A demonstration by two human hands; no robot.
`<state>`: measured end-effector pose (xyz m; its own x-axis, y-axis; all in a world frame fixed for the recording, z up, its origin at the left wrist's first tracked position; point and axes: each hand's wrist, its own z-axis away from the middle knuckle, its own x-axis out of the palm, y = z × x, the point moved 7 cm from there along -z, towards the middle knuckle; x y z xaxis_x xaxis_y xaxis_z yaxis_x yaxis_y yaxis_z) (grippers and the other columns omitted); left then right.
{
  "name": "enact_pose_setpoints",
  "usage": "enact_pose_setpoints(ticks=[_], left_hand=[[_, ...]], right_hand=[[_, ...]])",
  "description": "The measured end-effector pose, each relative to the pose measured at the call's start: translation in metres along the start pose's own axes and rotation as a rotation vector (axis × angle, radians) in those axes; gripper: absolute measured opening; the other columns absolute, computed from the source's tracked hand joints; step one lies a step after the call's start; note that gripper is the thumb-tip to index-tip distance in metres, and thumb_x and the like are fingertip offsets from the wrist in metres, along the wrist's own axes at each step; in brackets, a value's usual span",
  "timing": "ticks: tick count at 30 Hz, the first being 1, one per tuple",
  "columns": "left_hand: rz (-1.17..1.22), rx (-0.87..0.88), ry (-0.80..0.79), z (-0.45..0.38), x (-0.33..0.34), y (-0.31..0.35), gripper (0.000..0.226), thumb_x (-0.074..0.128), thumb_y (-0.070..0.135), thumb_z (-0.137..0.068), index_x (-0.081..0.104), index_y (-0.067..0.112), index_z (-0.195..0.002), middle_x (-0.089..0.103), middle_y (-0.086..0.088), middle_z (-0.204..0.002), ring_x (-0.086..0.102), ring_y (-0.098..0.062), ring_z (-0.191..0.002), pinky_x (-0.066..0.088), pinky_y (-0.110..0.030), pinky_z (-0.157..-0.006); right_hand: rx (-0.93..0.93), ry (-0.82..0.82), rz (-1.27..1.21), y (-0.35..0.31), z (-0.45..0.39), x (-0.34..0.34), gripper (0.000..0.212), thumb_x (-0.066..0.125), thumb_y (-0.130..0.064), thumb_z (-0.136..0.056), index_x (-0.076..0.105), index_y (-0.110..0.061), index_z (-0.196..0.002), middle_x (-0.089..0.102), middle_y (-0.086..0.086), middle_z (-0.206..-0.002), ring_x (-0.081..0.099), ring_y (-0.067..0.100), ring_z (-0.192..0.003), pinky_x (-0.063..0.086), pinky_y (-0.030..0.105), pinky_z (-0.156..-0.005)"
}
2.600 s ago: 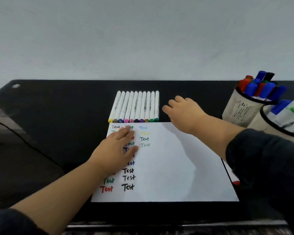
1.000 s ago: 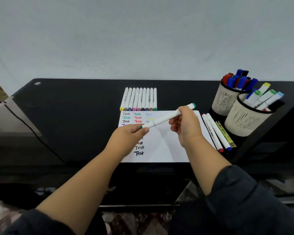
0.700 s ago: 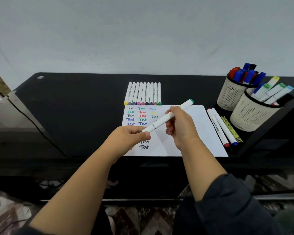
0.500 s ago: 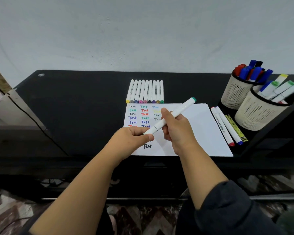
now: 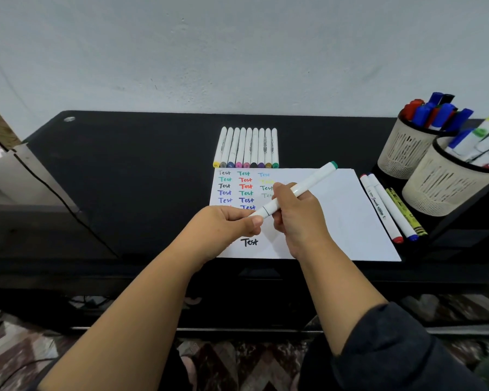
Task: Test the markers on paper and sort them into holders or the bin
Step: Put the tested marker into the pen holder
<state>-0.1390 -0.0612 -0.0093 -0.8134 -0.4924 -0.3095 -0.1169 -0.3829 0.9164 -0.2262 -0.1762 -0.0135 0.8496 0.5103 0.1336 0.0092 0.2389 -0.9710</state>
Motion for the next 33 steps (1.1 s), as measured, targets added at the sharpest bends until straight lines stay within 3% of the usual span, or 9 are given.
enact_pose_setpoints(ticks=[3, 6, 11, 14, 18, 23, 25, 27, 33], left_hand=[[0.003, 0.000, -0.014, -0.002, 0.004, 0.002, 0.008, 0.069, 0.033, -0.082, 0.073, 0.028, -0.076, 0.070, 0.016, -0.069, 0.057, 0.012, -0.062, 0.037, -0.016, -0.062], [-0.017, -0.010, -0.041, -0.006, 0.003, 0.002, 0.014, 0.067, 0.029, -0.084, 0.073, 0.021, -0.074, 0.070, 0.011, -0.067, 0.060, 0.008, -0.059, 0.043, -0.018, -0.068], [0.113, -0.018, -0.160, -0.001, -0.001, -0.001, 0.025, 0.063, 0.024, -0.085, 0.073, 0.012, -0.065, 0.074, 0.003, -0.082, 0.069, -0.010, -0.079, 0.053, -0.023, -0.078], [0.097, -0.037, -0.058, -0.003, -0.017, -0.004, 0.025, 0.065, 0.030, -0.083, 0.074, 0.017, -0.064, 0.074, 0.000, -0.083, 0.069, -0.010, -0.082, 0.051, -0.024, -0.079], [-0.005, -0.049, 0.100, -0.005, -0.023, -0.005, 0.017, 0.068, 0.033, -0.083, 0.074, 0.021, -0.074, 0.073, 0.010, -0.073, 0.065, 0.005, -0.068, 0.048, -0.021, -0.078], [-0.016, -0.041, 0.154, -0.006, -0.026, -0.003, 0.018, 0.067, 0.035, -0.084, 0.072, 0.025, -0.070, 0.070, 0.015, -0.075, 0.064, -0.002, -0.081, 0.051, -0.029, -0.083], [-0.026, -0.053, 0.163, -0.009, -0.026, -0.004, 0.018, 0.066, 0.036, -0.084, 0.071, 0.026, -0.071, 0.070, 0.014, -0.085, 0.063, -0.007, -0.088, 0.052, -0.031, -0.083], [-0.012, -0.064, 0.171, -0.010, -0.026, -0.006, 0.016, 0.066, 0.037, -0.084, 0.072, 0.025, -0.073, 0.070, 0.010, -0.095, 0.063, -0.009, -0.091, 0.053, -0.033, -0.083], [-0.051, -0.072, 0.193, -0.015, -0.027, -0.009, 0.019, 0.064, 0.041, -0.085, 0.073, 0.027, -0.095, 0.067, 0.008, -0.110, 0.060, -0.007, -0.088, 0.050, -0.024, -0.069]], right_hand=[[-0.025, 0.030, 0.010, -0.001, 0.000, 0.000, 0.030, 0.051, -0.015, -0.092, 0.042, -0.015, -0.063, 0.044, -0.013, -0.038, 0.035, 0.003, -0.033, 0.030, 0.018, -0.039], [-0.022, 0.014, 0.007, 0.001, -0.002, 0.002, 0.031, 0.048, -0.011, -0.091, 0.038, -0.014, -0.062, 0.040, -0.013, -0.038, 0.031, 0.005, -0.034, 0.027, 0.018, -0.038], [0.011, 0.068, -0.170, -0.002, -0.012, -0.013, 0.029, 0.046, -0.006, -0.090, 0.040, -0.014, -0.063, 0.039, -0.002, -0.046, 0.025, 0.006, -0.036, 0.019, 0.018, -0.038], [-0.006, 0.098, -0.165, -0.004, -0.018, -0.023, 0.028, 0.047, -0.007, -0.089, 0.040, -0.015, -0.064, 0.037, 0.000, -0.049, 0.024, 0.008, -0.040, 0.019, 0.020, -0.042], [-0.047, 0.118, -0.135, -0.007, -0.019, -0.026, 0.022, 0.054, -0.017, -0.092, 0.051, -0.013, -0.070, 0.045, -0.003, -0.046, 0.035, 0.007, -0.039, 0.028, 0.017, -0.039], [-0.120, 0.078, -0.017, -0.016, -0.026, -0.030, 0.018, 0.059, -0.030, -0.092, 0.062, -0.016, -0.080, 0.063, 0.004, -0.062, 0.049, 0.007, -0.048, 0.039, 0.018, -0.045], [-0.150, 0.082, 0.102, -0.018, -0.031, -0.032, 0.017, 0.065, -0.025, -0.088, 0.058, -0.018, -0.075, 0.063, 0.002, -0.060, 0.050, 0.010, -0.053, 0.040, 0.022, -0.051], [-0.170, 0.118, 0.220, -0.019, -0.038, -0.033, 0.029, 0.067, -0.024, -0.084, 0.045, -0.018, -0.067, 0.056, 0.000, -0.054, 0.047, 0.010, -0.051, 0.038, 0.025, -0.055], [-0.205, 0.113, 0.395, -0.014, -0.055, -0.026, 0.035, 0.057, -0.017, -0.086, 0.031, -0.018, -0.062, 0.044, -0.001, -0.048, 0.039, 0.003, -0.038, 0.033, 0.016, -0.043]])
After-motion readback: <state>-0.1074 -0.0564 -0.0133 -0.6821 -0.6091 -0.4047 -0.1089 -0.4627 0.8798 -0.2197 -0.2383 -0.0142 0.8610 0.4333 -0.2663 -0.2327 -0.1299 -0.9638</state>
